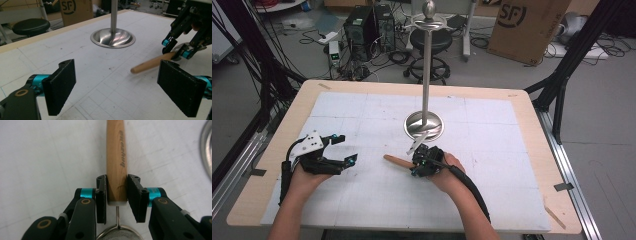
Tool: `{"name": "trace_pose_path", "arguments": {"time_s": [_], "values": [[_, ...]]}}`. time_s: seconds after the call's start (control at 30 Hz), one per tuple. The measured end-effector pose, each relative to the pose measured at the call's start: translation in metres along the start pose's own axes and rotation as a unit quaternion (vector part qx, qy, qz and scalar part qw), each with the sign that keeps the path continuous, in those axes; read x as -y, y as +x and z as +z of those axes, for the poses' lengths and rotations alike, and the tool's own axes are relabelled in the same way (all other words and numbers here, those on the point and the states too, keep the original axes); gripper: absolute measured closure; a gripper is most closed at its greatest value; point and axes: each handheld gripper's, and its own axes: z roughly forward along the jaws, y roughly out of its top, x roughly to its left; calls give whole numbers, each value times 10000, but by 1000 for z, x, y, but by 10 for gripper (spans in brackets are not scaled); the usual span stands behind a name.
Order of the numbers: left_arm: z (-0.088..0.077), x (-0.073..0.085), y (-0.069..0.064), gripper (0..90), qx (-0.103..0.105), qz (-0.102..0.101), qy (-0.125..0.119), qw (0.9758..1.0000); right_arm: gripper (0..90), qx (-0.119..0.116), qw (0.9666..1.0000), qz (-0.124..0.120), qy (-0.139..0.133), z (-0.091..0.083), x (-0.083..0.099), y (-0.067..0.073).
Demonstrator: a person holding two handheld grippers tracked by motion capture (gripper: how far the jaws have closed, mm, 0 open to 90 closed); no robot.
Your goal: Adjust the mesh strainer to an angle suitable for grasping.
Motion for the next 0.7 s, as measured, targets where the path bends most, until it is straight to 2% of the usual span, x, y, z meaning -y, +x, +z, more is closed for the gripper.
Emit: {"name": "trace_pose_path", "arguments": {"time_s": [0.03,0.1,0.3,0.5,0.7], "values": [[0,0,0,159,-1,4,-8,10000,699,-65,9999,18,-101,-3,0,-1],[0,-1,0,159,4,23,-1,10000,699,-128,9998,74,-131,-4,1,-1],[-1,-1,-1,159,-8,27,-24,10000,698,-257,9993,58,256,8,2,1],[0,-1,0,159,-6,28,1,10000,672,-487,9980,257,318,10,3,-1],[-1,-1,0,159,-1,21,-1,10000,626,-340,9968,202,692,12,0,2]]}}
